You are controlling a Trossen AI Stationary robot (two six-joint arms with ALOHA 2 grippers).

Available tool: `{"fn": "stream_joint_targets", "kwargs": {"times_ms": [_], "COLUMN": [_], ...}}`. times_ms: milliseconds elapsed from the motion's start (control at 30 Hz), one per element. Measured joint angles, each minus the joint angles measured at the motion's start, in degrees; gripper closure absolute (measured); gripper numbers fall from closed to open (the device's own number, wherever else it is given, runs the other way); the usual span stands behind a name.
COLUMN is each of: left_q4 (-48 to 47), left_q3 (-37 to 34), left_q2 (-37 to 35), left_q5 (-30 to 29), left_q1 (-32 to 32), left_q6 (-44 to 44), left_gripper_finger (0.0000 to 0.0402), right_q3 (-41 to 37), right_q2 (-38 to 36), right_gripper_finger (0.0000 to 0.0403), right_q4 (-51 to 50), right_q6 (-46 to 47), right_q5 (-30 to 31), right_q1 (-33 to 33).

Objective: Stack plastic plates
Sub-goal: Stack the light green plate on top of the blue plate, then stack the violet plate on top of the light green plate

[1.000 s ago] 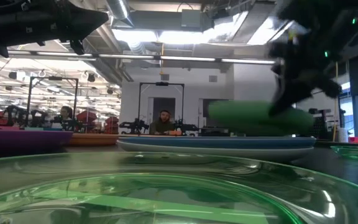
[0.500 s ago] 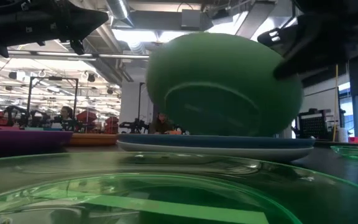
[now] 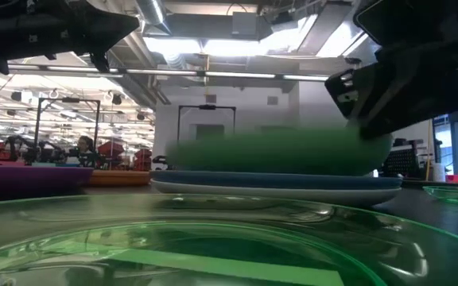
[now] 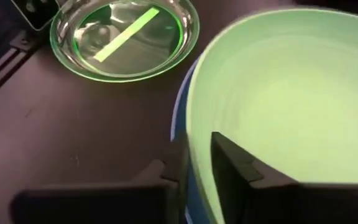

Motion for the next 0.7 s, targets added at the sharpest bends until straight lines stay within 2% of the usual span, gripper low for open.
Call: {"fn": "stream_joint_targets", "kwargs": {"times_ms": [133, 267, 400, 533, 700], "left_q4": [-0.2, -1.9, -6.6, -13.5, -26.9], "left_q3": [2.2, 6.5, 11.6, 17.0, 25.0], "left_q2": [2.8, 8.4, 15.5, 20.9, 27.5], "left_q5": [-0.2, -0.9, -6.3, -10.7, -18.7], "left_q1": [-2.5, -7.7, -13.5, -17.5, -23.0], "left_q6": [-4.1, -5.0, -4.8, -4.8, -4.8], "left_gripper_finger": [0.0398, 0.0398, 0.0398, 0.0398, 0.04], "right_q3": [0.8, 3.4, 4.9, 6.4, 6.7], "right_q2": [-0.3, -2.2, -2.5, -2.5, -2.5], "right_gripper_finger": [0.0303, 0.0284, 0.0281, 0.0284, 0.0285], "right_q4": [0.1, -1.2, -2.8, -5.3, -4.7], "right_q6": [-0.4, 0.0, -0.1, -0.2, -0.1], "right_q5": [0.5, 0.3, 1.9, 6.4, 15.6], "right_q1": [0.0, 0.5, 2.6, 5.1, 10.7]}}
